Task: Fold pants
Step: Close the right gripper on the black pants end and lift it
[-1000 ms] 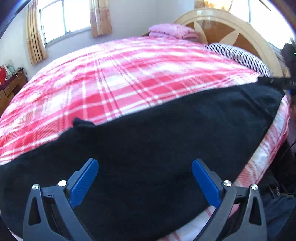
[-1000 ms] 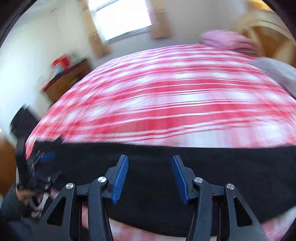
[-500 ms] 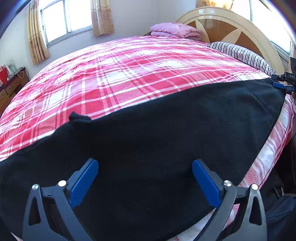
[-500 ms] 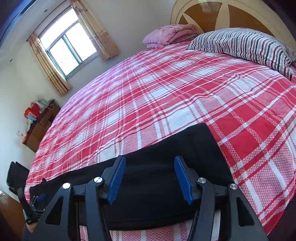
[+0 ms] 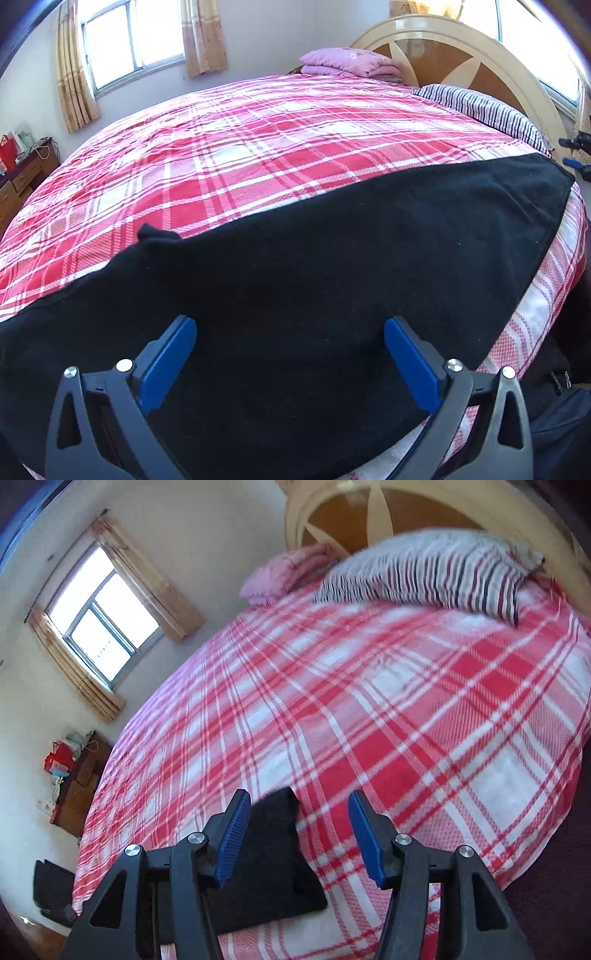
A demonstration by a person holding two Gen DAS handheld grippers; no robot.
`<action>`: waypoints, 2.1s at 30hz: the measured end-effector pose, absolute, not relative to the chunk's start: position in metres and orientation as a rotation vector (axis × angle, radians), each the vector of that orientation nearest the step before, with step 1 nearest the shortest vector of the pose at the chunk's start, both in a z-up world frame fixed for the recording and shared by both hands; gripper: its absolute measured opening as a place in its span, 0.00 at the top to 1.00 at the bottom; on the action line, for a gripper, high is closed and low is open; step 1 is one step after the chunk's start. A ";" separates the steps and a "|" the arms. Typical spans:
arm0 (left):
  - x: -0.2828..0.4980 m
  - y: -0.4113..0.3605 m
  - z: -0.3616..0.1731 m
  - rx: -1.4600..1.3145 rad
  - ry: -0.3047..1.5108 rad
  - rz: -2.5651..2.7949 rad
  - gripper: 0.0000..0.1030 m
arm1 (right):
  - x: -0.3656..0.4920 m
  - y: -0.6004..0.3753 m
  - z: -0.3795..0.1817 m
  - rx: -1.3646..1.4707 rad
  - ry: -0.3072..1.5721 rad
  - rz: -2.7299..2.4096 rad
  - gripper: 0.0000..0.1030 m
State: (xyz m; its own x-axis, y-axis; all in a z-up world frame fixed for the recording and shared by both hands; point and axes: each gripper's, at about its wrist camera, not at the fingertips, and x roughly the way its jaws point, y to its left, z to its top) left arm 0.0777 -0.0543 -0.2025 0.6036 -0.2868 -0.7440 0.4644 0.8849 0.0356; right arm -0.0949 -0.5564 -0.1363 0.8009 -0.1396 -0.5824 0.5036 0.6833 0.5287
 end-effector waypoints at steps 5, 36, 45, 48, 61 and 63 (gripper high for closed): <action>0.082 -0.047 -0.198 0.235 0.802 -0.393 0.00 | -0.085 -0.554 -0.159 0.785 0.636 -0.287 0.46; 0.099 -0.018 -0.200 0.187 0.827 -0.313 0.00 | -0.072 -0.524 -0.148 0.707 0.553 -0.222 0.83; 0.098 -0.007 -0.199 0.196 0.833 -0.334 0.00 | -0.056 -0.442 -0.088 0.546 0.475 -0.154 0.85; 0.098 -0.002 -0.198 0.195 0.835 -0.336 0.00 | -0.042 -0.408 -0.079 0.502 0.481 -0.113 0.85; 0.097 0.014 -0.195 0.140 0.841 -0.346 0.00 | 0.045 -0.308 -0.093 0.394 0.598 0.062 0.85; 0.097 0.014 -0.195 0.141 0.841 -0.347 0.00 | 0.054 -0.298 -0.094 0.379 0.608 0.076 0.85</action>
State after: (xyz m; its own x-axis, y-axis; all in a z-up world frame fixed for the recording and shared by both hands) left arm 0.0970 0.0143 -0.1952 0.6145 -0.2450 -0.7499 0.3553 0.9346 -0.0143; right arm 0.0540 -0.2983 -0.0945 0.8204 0.1802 -0.5427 0.0406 0.9283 0.3696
